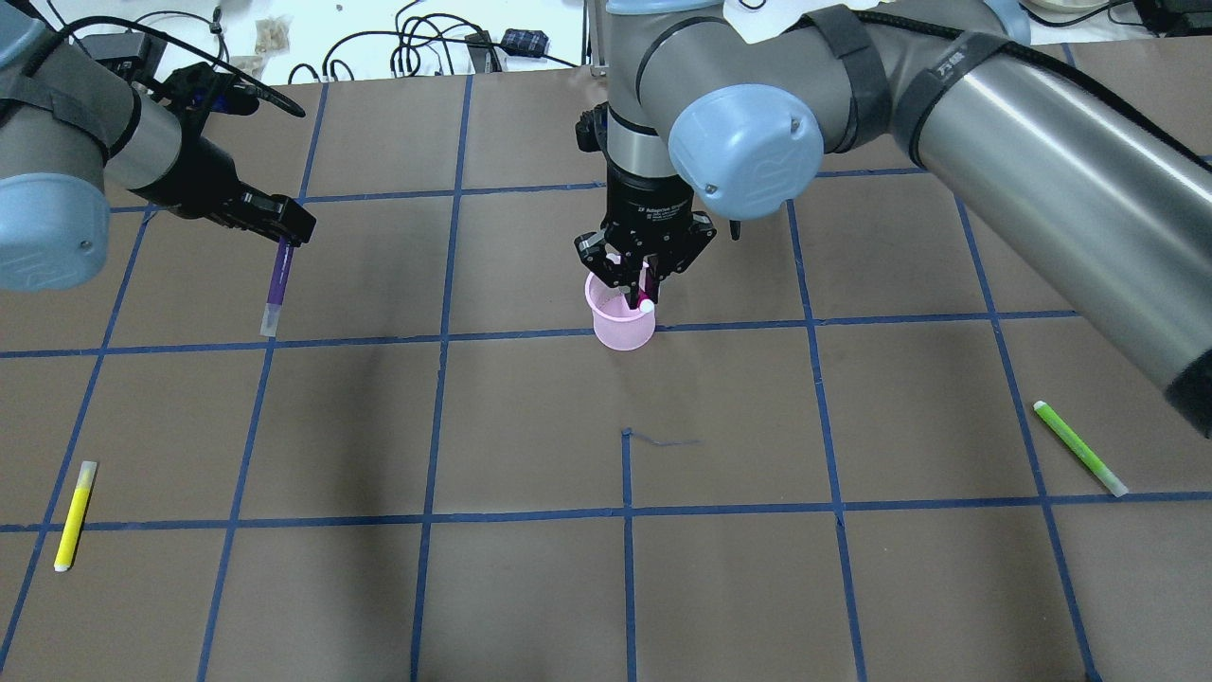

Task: Insert purple and pink pens into pink cup

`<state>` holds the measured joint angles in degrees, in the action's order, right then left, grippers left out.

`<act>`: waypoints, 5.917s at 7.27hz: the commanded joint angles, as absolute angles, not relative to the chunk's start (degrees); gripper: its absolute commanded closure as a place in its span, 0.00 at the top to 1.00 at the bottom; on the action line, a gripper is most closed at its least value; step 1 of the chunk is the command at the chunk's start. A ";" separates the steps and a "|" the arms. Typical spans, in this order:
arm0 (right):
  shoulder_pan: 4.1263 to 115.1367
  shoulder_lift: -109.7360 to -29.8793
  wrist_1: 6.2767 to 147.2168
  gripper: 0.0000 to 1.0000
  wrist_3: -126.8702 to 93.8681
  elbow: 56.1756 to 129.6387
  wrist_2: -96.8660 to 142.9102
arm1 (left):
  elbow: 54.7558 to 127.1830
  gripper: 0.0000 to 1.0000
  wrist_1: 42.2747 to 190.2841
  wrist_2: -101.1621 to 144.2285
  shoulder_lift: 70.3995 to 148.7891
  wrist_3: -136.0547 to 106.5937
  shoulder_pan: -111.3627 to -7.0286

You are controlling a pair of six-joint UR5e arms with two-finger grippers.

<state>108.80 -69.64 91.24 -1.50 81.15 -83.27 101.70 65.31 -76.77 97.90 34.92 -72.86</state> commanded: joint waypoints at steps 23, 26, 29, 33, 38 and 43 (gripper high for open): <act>89.47 -87.89 92.46 1.00 12.66 88.07 -87.71 | 110.92 0.00 -0.52 -87.00 108.18 -10.37 -108.18; 89.65 -87.80 92.55 1.00 12.66 88.16 -87.54 | 111.44 0.00 -0.97 -88.50 110.29 -9.58 -108.81; 89.65 -87.80 92.46 1.00 12.66 88.16 -87.54 | 110.84 0.00 -0.79 -87.10 113.19 -10.89 -108.81; 89.65 -87.89 92.46 1.00 12.83 88.24 -87.54 | 110.57 0.00 -1.14 -85.71 113.73 -10.90 -109.34; 89.65 -87.89 92.46 1.00 12.92 88.24 -87.54 | 110.74 0.00 -1.14 -84.37 115.04 -10.81 -109.25; 89.65 -87.71 92.55 1.00 12.83 88.15 -87.45 | 111.36 0.98 -0.71 -84.64 114.61 -10.90 -108.72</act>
